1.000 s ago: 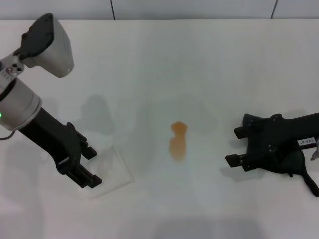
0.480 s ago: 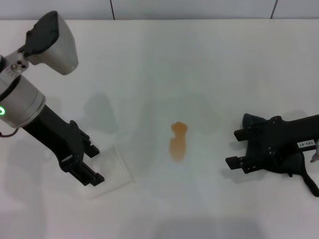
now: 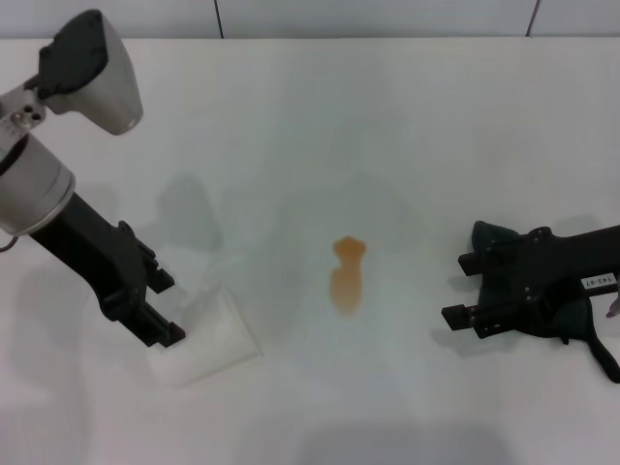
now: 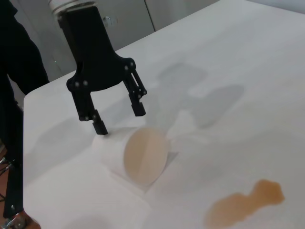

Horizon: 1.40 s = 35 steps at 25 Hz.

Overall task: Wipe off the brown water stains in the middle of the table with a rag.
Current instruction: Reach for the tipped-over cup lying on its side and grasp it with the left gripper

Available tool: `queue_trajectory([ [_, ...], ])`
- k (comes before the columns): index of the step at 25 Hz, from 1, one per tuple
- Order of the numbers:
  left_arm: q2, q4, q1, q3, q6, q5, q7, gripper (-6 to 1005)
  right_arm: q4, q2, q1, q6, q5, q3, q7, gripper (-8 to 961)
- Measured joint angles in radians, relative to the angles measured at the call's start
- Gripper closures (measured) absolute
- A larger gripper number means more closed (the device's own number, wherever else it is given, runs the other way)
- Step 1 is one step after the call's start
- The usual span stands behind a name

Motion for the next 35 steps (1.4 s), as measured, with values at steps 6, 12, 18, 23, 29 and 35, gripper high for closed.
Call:
queue_trajectory([
  [6, 0.001, 0.001, -0.011, -0.010, -0.008, 0.000, 0.001, 268, 0.000, 0.000, 0.003, 0.000, 0.000, 0.002, 0.000, 126],
  [12, -0.009, 0.001, -0.015, -0.005, -0.013, -0.006, 0.005, 270, -0.007, 0.000, 0.005, 0.000, 0.000, 0.003, 0.000, 126],
  [18, -0.010, -0.001, -0.016, -0.003, -0.021, -0.022, 0.006, 272, -0.009, 0.000, 0.007, 0.000, 0.001, 0.006, 0.000, 126],
  [23, -0.013, -0.010, -0.015, -0.003, -0.023, -0.041, 0.009, 274, -0.009, 0.000, 0.008, 0.000, 0.001, 0.008, 0.000, 127],
  [29, -0.014, -0.010, -0.009, 0.004, -0.024, -0.048, 0.007, 276, -0.010, 0.000, 0.007, 0.000, 0.002, 0.010, 0.000, 127],
  [35, -0.013, -0.008, -0.007, 0.007, -0.022, -0.048, 0.006, 278, -0.011, 0.000, 0.005, 0.000, 0.004, 0.012, 0.001, 127],
])
